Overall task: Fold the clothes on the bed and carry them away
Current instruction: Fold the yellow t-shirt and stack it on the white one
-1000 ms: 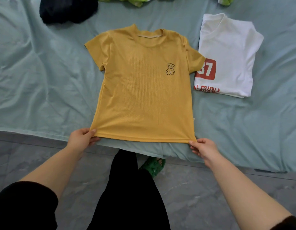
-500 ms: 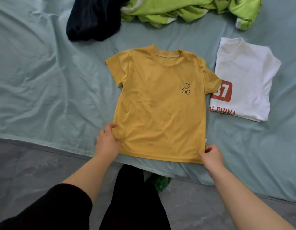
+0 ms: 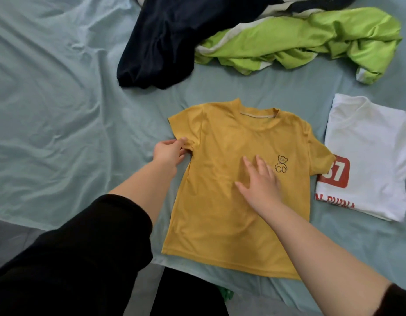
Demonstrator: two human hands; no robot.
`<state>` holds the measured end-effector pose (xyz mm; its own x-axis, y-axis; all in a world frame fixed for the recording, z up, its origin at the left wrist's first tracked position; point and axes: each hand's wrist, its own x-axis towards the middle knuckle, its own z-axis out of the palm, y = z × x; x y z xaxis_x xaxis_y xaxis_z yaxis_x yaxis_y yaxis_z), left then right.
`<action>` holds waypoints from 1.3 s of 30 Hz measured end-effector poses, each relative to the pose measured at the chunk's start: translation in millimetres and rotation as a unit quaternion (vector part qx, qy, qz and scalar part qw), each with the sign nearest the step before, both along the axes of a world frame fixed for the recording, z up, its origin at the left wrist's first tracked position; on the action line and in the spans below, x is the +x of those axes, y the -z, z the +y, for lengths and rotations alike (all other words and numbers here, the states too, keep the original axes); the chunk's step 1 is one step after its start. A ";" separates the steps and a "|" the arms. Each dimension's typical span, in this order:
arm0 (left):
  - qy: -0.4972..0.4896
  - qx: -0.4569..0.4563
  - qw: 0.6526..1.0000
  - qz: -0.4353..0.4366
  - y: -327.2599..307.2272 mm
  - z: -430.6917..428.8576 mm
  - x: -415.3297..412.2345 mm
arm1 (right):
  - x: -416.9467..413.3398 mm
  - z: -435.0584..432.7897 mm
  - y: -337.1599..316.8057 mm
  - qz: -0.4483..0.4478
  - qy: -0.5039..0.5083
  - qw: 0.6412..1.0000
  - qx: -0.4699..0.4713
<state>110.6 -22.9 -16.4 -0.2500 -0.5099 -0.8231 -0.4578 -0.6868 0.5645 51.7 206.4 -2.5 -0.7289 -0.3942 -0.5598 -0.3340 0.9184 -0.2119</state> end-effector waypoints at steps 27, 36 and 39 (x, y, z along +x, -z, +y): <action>0.207 -0.291 0.921 -0.159 -15.9 -49.5 -22.2 | -19.6 -44.2 8.8 -0.104 -0.090 0.990 -0.029; 0.569 -0.365 0.718 -0.166 -20.2 136.9 -21.2 | -73.9 96.3 -27.9 0.110 0.460 0.846 -0.247; 0.619 -0.345 0.687 -0.162 -9.0 181.3 -32.3 | -111.4 136.7 -19.8 0.023 0.522 0.829 -0.198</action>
